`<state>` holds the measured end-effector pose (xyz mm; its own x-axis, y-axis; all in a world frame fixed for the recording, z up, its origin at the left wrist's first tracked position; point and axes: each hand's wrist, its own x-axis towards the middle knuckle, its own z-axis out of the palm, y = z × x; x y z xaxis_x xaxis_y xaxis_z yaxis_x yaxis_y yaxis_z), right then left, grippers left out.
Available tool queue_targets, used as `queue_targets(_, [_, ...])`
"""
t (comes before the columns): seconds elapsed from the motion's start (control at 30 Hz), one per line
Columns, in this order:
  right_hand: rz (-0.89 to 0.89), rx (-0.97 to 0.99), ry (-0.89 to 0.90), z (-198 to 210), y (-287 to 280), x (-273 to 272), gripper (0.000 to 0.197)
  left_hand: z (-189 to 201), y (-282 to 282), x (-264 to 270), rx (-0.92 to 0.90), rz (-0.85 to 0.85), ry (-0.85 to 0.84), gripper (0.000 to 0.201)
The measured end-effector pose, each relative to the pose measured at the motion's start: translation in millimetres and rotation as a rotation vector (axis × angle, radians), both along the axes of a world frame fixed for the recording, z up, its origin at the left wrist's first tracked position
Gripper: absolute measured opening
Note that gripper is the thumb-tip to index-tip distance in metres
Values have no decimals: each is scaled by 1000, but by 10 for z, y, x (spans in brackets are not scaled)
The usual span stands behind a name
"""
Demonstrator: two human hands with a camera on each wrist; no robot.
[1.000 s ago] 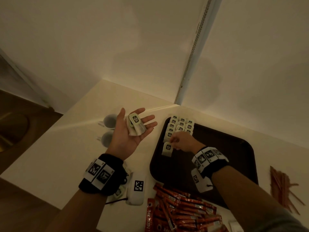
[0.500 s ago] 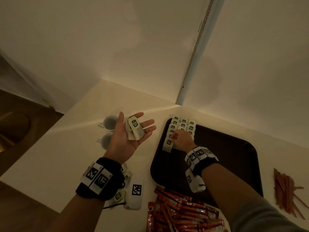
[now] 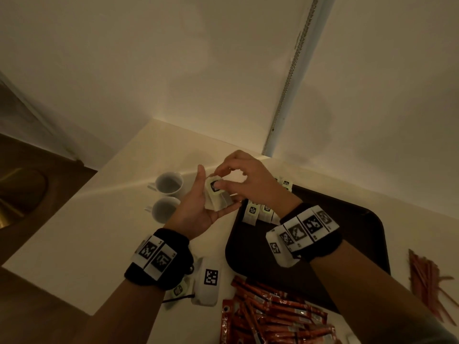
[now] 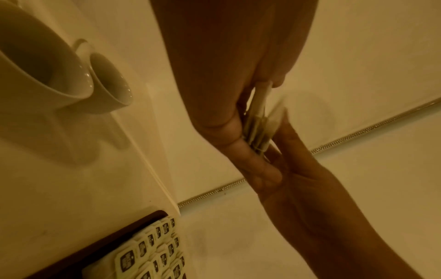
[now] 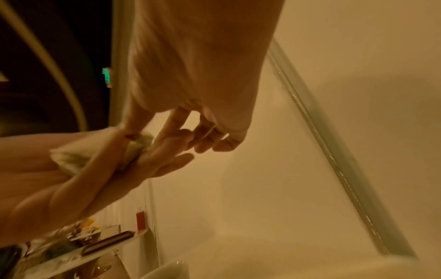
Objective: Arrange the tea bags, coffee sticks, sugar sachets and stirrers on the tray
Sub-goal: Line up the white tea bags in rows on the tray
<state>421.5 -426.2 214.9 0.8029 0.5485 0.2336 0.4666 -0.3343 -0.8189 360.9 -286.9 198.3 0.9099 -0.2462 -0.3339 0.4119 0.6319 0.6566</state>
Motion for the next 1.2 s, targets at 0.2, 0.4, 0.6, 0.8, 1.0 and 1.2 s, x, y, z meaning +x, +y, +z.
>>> queue_targets(0.2, [-65, -26, -33, 350, -133, 42, 5, 96, -36, -3, 53, -27, -103, 63])
queue_targets(0.4, [-4, -169, -110, 461, -105, -26, 12, 155, -99, -2, 101, -27, -164, 61])
queue_targets(0.6, [-147, -51, -149, 805, -147, -4, 6, 210, -108, -6, 95, 92, -244, 42])
queue_targets(0.8, [-133, -253, -330, 1176, -67, -65, 10, 252, -175, 39, 181, 228, -252, 11])
queue_targets(1.0, [-95, -307, -248, 1250, -51, -75, 18, 305, -232, 7, 167, 149, -291, 26])
queue_targets(1.2, [-69, -348, -197, 1269, -115, -99, 18, 334, -258, -31, 115, 69, -280, 33])
